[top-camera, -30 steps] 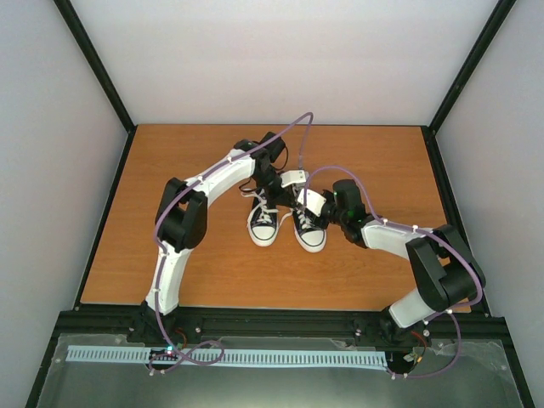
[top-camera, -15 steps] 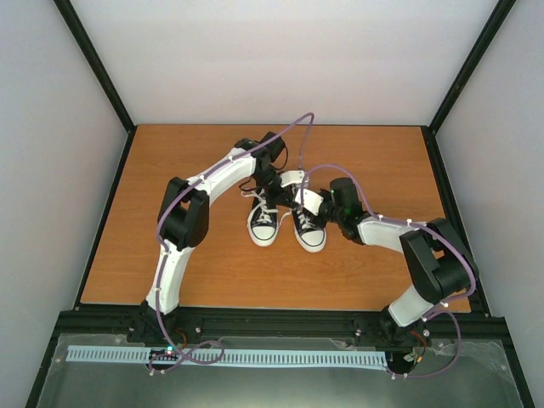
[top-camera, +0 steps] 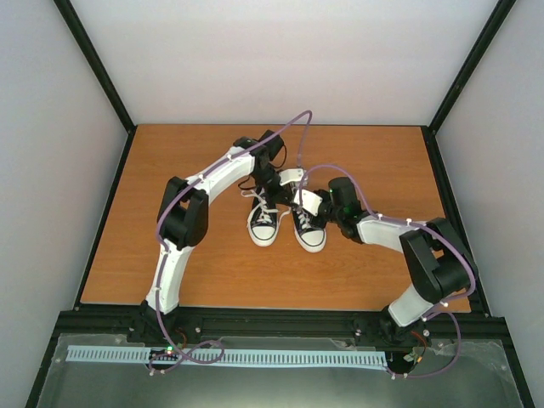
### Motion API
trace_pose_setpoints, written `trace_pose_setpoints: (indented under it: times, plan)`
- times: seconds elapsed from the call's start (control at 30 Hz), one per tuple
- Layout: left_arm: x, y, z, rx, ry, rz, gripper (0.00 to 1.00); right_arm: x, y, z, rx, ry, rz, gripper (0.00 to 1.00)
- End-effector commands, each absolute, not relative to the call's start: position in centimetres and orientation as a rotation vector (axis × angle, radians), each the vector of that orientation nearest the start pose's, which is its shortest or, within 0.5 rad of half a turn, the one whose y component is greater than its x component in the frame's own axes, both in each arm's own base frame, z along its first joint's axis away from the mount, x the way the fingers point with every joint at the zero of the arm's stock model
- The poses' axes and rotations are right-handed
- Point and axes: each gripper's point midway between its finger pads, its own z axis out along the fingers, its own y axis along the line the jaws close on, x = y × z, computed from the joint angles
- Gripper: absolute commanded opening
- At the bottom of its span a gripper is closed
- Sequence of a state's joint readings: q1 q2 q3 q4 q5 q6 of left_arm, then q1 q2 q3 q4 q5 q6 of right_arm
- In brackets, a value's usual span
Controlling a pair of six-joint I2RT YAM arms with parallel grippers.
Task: Tie the shoes
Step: Cross the shoelace with the shoelace.
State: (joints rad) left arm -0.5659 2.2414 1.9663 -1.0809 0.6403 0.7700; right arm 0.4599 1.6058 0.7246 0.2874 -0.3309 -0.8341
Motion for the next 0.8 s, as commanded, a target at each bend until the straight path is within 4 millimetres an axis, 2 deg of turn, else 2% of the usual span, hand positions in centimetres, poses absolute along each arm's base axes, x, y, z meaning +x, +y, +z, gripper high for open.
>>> trace_pose_setpoints:
  times: [0.0, 0.13, 0.33, 0.53, 0.67, 0.77]
  plan:
    - [36.5, -34.3, 11.4, 1.714, 2.094, -0.891, 0.07, 34.5, 23.7, 10.4, -1.436, 1.6, 0.157, 0.03]
    - [36.8, -34.0, 11.0, 1.704, 2.112, -0.86, 0.22, 34.1, 23.2, 10.6, -1.412, 1.694, 0.186, 0.03]
    - [36.6, -33.7, 11.1, 1.695, 2.123, -0.846, 0.28, 34.4, 23.2, 11.5, -1.351, 1.8, 0.244, 0.03]
    - [35.8, -33.2, 11.6, 1.719, 2.094, -0.83, 0.55, 33.9, 24.1, 13.4, -1.236, 1.908, 0.408, 0.03]
    - [35.4, -32.8, 11.8, 1.72, 2.097, -0.819, 0.57, 33.1, 24.7, 14.0, -1.154, 2.026, 0.549, 0.03]
    - [34.9, -32.4, 12.3, 1.72, 2.097, -0.813, 0.57, 32.5, 24.3, 13.7, -1.063, 2.165, 0.634, 0.03]
